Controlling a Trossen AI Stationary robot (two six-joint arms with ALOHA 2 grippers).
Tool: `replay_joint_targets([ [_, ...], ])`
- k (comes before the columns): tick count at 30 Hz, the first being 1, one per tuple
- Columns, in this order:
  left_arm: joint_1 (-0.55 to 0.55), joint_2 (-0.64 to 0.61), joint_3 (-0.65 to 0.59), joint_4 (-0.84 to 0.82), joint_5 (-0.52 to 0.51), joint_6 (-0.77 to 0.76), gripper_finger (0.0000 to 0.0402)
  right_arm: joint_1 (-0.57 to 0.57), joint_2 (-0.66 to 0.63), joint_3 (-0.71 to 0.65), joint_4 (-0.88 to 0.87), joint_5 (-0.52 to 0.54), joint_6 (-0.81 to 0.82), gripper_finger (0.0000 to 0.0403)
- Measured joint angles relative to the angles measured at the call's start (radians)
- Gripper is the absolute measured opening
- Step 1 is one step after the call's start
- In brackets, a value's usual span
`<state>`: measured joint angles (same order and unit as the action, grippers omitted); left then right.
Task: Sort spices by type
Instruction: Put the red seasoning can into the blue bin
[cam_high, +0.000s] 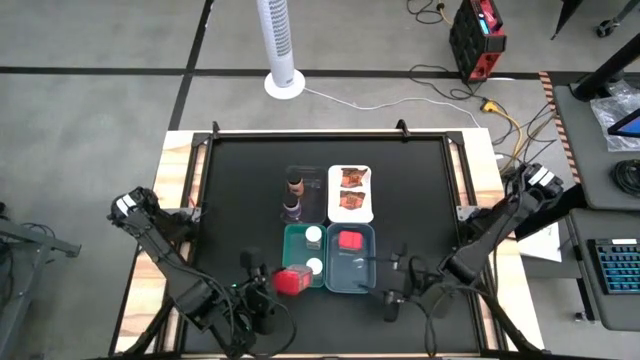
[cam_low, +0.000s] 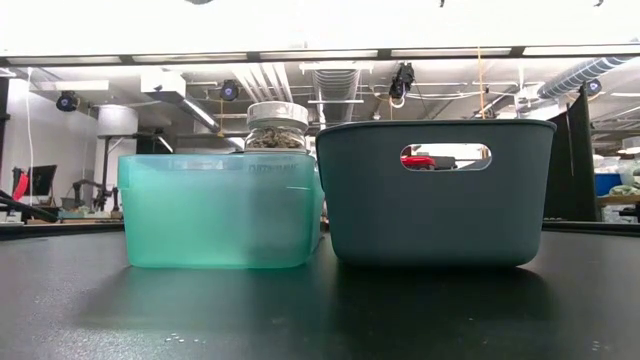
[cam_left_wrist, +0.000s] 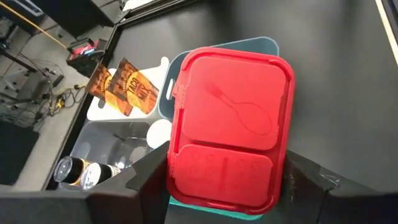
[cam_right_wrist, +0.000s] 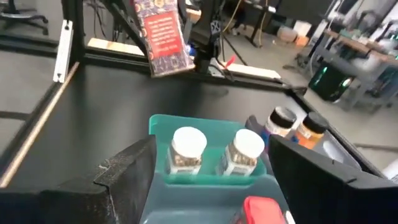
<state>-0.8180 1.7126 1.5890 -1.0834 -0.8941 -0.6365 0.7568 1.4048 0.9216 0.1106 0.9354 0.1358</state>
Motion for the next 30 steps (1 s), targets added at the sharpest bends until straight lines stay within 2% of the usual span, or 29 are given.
replay_joint_targets([
  [5,0.024,0.000,0.000,0.038,0.013,0.028,0.0207,-0.032,0.078,0.035,0.100,-0.026,-0.111,0.0312],
  [10,0.041,0.000,0.000,0.127,0.019,0.107,0.0207,-0.074,0.133,0.121,0.115,-0.062,-0.164,0.0329],
  [17,0.076,0.000,0.000,0.254,0.031,0.227,0.0208,-0.148,0.197,0.222,0.106,-0.205,-0.230,0.0341],
  [25,0.090,0.000,0.000,0.262,0.039,0.236,0.0208,-0.175,0.217,0.243,0.088,-0.219,-0.260,0.0316],
  [30,0.106,0.000,0.000,0.288,0.038,0.241,0.0208,-0.200,0.217,0.243,0.087,-0.280,-0.251,0.0286],
])
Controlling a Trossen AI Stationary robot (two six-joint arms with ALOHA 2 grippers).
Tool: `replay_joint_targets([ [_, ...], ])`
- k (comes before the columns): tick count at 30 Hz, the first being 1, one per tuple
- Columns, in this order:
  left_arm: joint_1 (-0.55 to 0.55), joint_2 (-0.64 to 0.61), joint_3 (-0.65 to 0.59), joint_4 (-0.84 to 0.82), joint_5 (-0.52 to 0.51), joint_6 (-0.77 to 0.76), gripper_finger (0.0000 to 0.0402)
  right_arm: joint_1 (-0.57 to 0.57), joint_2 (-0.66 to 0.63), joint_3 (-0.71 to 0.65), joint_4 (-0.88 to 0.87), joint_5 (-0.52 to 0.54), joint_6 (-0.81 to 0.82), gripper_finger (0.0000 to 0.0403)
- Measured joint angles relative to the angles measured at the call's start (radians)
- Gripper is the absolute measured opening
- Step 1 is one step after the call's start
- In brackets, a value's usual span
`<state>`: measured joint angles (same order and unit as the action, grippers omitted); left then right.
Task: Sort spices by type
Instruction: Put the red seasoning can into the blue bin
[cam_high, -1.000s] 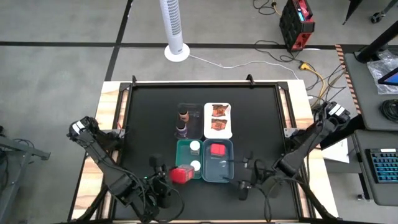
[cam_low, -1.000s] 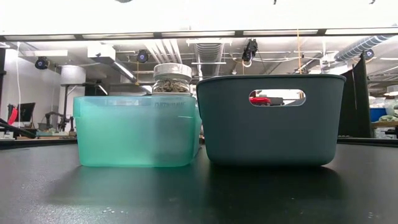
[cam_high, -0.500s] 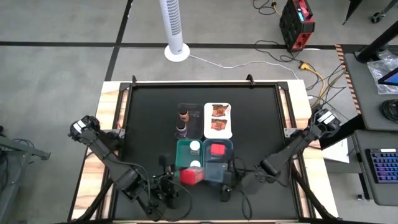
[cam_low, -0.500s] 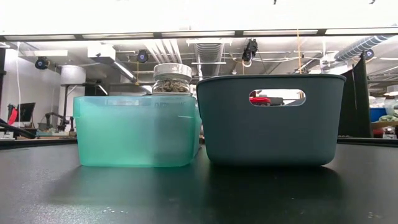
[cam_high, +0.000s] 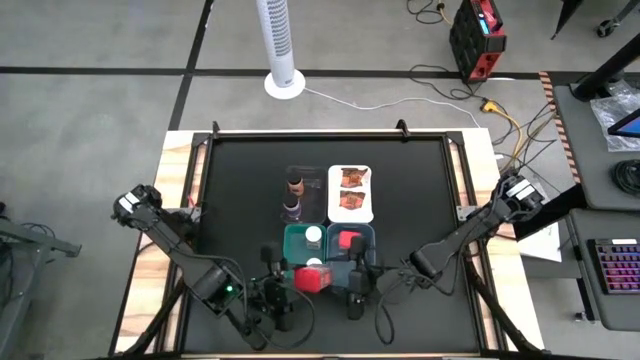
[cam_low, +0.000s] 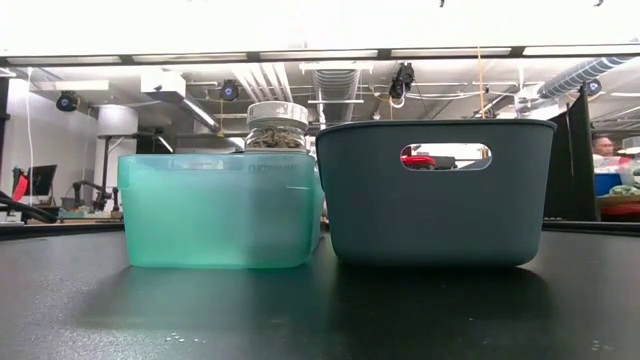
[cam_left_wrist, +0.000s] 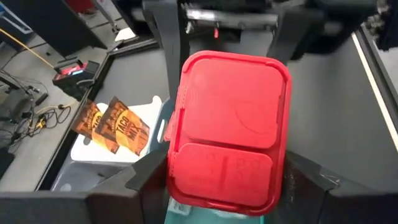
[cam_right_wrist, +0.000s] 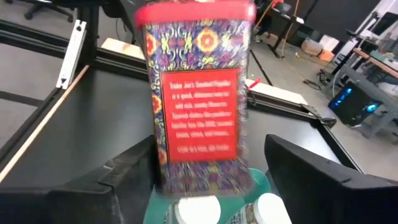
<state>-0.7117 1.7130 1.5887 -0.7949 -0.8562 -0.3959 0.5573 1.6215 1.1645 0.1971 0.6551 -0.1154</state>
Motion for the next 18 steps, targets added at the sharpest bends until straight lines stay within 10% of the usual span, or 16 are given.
replay_joint_targets([
  [18,0.010,0.001,0.000,0.041,-0.006,0.055,0.0241,-0.012,0.000,0.000,-0.022,-0.007,0.023,0.0187],
])
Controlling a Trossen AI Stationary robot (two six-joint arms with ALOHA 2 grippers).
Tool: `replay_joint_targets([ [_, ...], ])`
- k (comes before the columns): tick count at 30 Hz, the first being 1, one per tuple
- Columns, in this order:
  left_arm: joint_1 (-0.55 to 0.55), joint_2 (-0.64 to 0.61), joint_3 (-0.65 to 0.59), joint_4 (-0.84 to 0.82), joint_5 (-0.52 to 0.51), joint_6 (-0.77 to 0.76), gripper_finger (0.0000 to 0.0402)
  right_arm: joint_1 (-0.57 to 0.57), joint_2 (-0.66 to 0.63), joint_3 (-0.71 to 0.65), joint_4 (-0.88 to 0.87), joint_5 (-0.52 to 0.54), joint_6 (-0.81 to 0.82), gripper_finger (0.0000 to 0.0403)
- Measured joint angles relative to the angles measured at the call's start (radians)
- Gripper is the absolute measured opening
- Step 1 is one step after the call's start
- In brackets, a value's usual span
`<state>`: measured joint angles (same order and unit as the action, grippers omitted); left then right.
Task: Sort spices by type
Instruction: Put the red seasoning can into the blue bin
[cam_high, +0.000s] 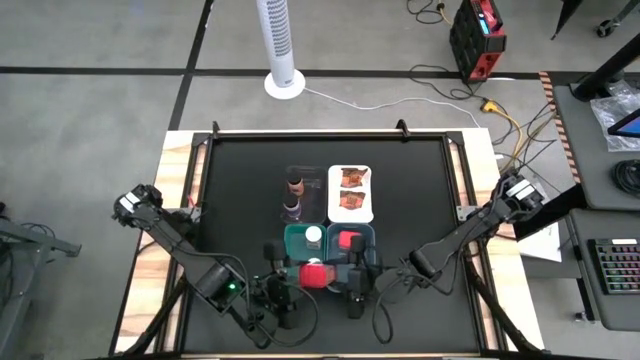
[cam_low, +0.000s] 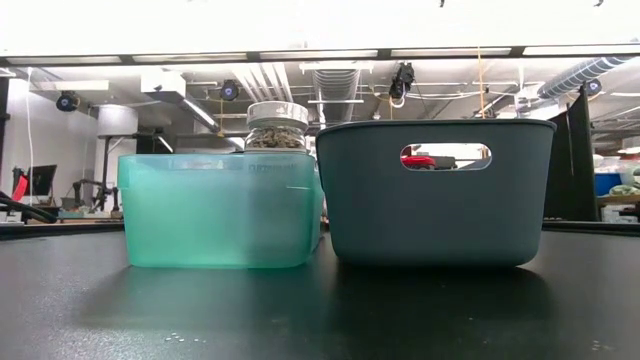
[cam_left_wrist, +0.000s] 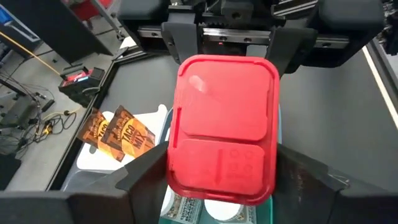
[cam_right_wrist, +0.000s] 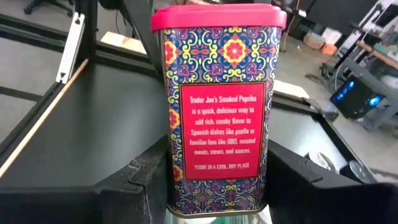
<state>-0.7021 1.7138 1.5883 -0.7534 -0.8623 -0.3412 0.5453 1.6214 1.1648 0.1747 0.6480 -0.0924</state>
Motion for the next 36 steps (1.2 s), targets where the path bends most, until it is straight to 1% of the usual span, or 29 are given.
replay_joint_targets([
  [8,-0.002,-0.006,0.000,-0.080,0.004,0.012,0.0251,0.002,-0.049,0.000,-0.142,0.007,0.077,0.0187],
  [11,-0.007,-0.012,0.000,-0.113,-0.005,0.011,0.0252,0.003,-0.079,0.000,-0.215,0.030,0.131,0.0187],
  [17,-0.051,-0.026,0.000,-0.197,-0.155,-0.014,0.0252,0.034,-0.130,-0.012,-0.408,0.145,0.261,0.0187],
  [21,-0.118,-0.042,-0.006,-0.252,-0.259,-0.100,0.0252,0.078,-0.161,-0.058,-0.440,0.198,0.327,0.0187],
  [23,-0.153,-0.044,-0.019,-0.253,-0.298,-0.134,0.0252,0.097,-0.174,-0.099,-0.408,0.212,0.353,0.0187],
  [25,-0.182,-0.045,-0.038,-0.243,-0.305,-0.160,0.0252,0.113,-0.184,-0.143,-0.360,0.217,0.373,0.0187],
  [28,-0.216,-0.045,-0.081,-0.179,-0.325,-0.167,0.0251,0.127,-0.187,-0.213,-0.217,0.217,0.359,0.0187],
  [31,-0.225,-0.046,-0.136,-0.069,-0.326,-0.143,0.0246,0.132,-0.186,-0.274,-0.053,0.205,0.302,0.0187],
  [32,-0.225,-0.046,-0.158,-0.021,-0.307,-0.120,0.0244,0.133,-0.186,-0.293,-0.001,0.195,0.284,0.0187],
  [33,-0.224,-0.046,-0.183,0.036,-0.265,-0.087,0.0241,0.133,-0.186,-0.310,0.051,0.186,0.269,0.0187],
  [34,-0.219,-0.046,-0.212,0.113,-0.210,-0.040,0.0238,0.133,-0.186,-0.324,0.095,0.181,0.250,0.0187],
  [36,-0.202,-0.046,-0.283,0.320,-0.077,0.095,0.0232,0.133,-0.185,-0.341,0.152,0.167,0.215,0.0187],
])
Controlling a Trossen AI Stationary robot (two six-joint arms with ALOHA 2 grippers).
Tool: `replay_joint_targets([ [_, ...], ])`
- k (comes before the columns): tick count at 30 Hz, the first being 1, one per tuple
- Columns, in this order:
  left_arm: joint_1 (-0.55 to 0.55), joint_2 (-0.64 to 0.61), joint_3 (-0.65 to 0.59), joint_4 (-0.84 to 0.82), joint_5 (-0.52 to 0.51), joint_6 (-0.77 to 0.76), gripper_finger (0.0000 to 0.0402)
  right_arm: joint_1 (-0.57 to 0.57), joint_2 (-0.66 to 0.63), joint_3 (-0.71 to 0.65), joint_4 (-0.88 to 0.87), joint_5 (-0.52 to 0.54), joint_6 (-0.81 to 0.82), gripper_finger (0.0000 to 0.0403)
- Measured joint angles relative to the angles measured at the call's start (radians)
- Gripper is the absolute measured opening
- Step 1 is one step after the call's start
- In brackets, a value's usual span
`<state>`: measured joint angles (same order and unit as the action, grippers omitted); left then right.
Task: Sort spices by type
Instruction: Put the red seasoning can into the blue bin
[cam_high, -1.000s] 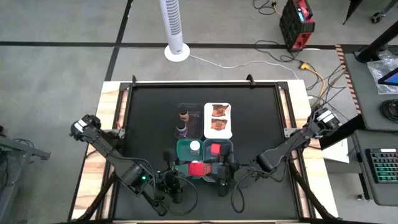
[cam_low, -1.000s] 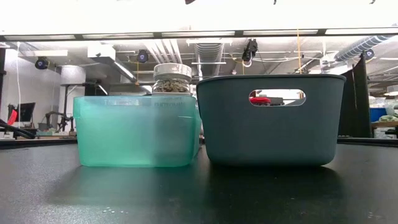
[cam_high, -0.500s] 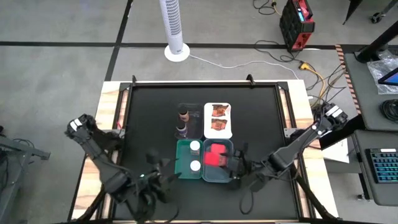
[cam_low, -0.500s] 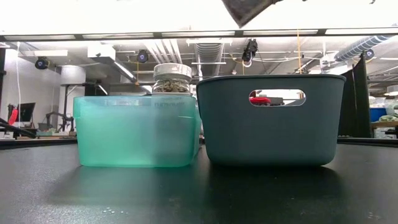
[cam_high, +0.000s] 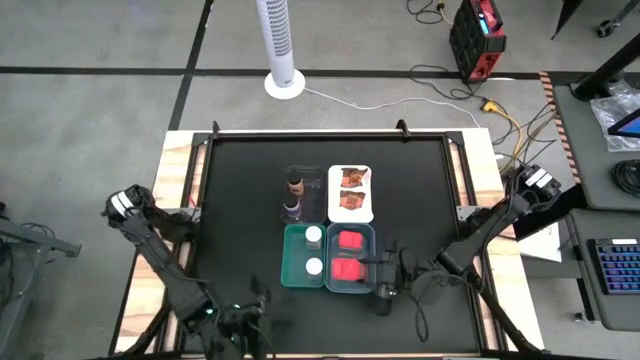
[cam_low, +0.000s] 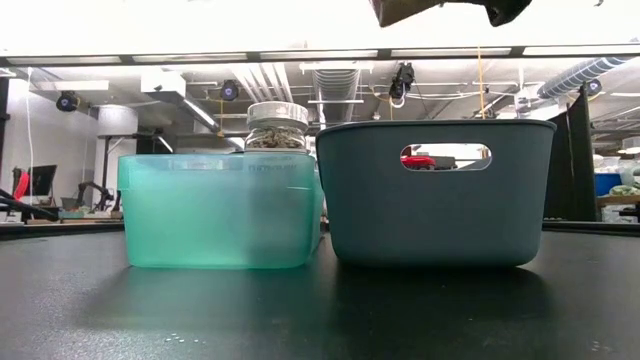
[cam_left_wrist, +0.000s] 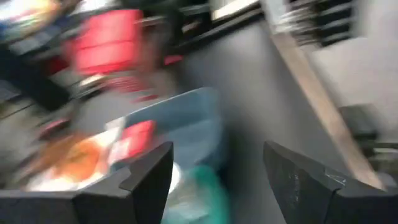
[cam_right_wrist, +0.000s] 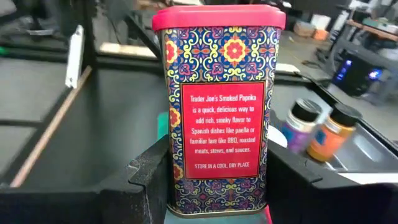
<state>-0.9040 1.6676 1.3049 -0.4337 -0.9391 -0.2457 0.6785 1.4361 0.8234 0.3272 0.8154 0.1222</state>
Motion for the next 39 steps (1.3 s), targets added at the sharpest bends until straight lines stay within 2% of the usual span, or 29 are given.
replay_joint_targets([
  [3,0.032,-0.002,-0.118,0.324,0.120,0.198,0.0228,0.000,0.000,-0.001,0.059,-0.031,-0.050,0.0187],
  [7,0.085,-0.025,-0.272,0.691,0.127,0.364,0.0222,0.000,0.003,-0.002,0.167,-0.119,-0.129,0.0187],
  [13,0.176,-0.048,-0.488,1.288,0.238,0.481,0.0221,0.004,0.051,-0.002,0.307,-0.144,-0.223,0.0187],
  [15,0.202,-0.048,-0.535,1.402,0.279,0.463,0.0223,0.004,0.073,-0.003,0.339,-0.143,-0.246,0.0187],
  [20,0.236,-0.041,-0.565,1.445,0.303,0.439,0.0239,-0.007,0.124,0.002,0.417,-0.144,-0.265,0.0187],
  [28,0.266,-0.033,-0.532,1.435,0.299,0.446,0.0302,-0.025,0.131,0.004,0.418,-0.143,-0.251,0.0187],
  [33,0.295,-0.033,-0.531,1.429,0.330,0.427,0.0323,-0.031,0.131,0.004,0.419,-0.144,-0.255,0.0187],
  [39,0.331,-0.033,-0.532,1.425,0.494,0.398,0.0325,-0.035,0.131,0.004,0.421,-0.143,-0.266,0.0187],
])
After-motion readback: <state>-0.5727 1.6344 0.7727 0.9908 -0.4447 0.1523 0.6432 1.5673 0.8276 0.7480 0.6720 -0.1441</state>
